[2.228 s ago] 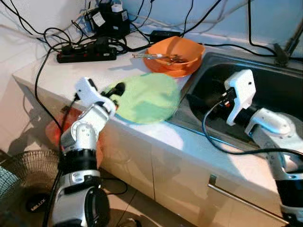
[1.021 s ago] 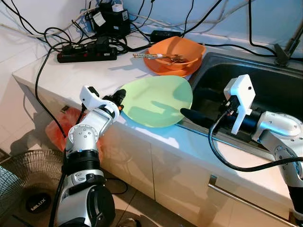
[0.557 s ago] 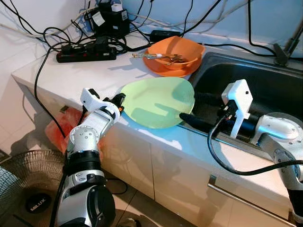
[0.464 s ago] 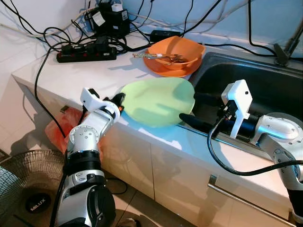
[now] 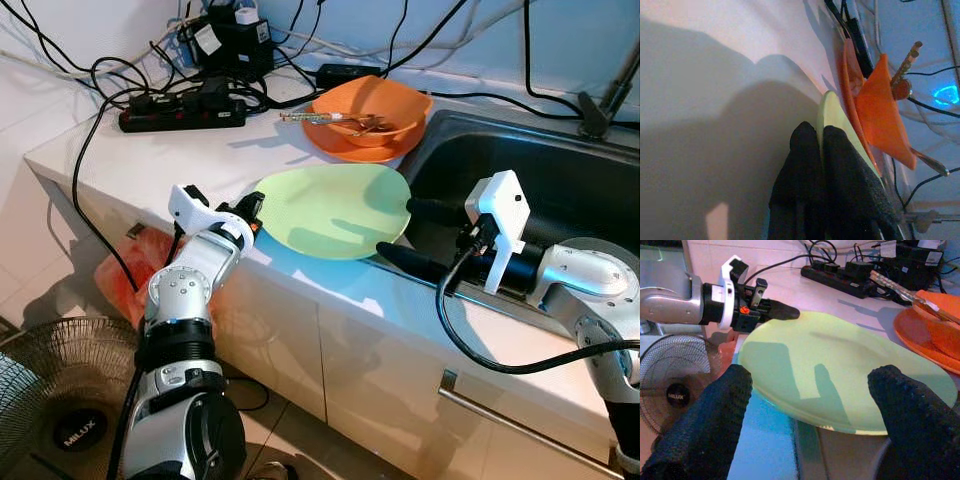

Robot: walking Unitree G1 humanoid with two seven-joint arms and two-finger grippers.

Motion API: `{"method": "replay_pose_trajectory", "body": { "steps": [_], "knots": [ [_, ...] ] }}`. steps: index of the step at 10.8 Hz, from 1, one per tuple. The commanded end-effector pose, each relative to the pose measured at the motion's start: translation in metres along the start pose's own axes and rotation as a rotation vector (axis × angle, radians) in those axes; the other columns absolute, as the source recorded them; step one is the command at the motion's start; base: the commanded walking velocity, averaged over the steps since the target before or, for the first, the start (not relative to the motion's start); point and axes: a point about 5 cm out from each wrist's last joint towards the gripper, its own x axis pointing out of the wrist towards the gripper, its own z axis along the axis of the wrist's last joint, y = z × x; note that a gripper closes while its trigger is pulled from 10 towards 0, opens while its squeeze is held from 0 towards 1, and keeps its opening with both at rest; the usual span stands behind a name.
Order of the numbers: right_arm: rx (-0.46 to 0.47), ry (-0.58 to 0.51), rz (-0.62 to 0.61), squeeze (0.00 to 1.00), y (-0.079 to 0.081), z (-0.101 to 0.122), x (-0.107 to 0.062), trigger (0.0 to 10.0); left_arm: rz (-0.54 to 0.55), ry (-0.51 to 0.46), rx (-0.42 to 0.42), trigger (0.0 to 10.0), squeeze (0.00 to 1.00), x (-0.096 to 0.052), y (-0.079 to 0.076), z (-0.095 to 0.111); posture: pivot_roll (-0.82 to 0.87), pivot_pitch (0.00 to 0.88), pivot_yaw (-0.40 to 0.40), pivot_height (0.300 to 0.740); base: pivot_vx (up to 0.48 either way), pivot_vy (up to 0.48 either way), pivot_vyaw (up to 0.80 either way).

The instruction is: Kitchen organization

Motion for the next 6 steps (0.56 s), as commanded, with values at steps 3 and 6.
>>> {"method": "replay_pose_trajectory", "body": {
  "steps": [3,6],
  "knots": [
    [0.097,-0.037,-0.146,0.0,-0.021,-0.001,0.001,10.0,-0.153,-0.013,0.041,0.0,0.0,-0.004,-0.008,-0.009,0.02,0.035,0.099,0.74,0.0,0.0,0.0],
    [0.188,-0.041,-0.343,0.0,-0.044,-0.007,0.001,10.0,-0.206,0.014,0.073,0.0,0.0,-0.009,-0.01,-0.019,0.02,0.032,0.097,0.74,0.0,0.0,0.0]
  ]
}}
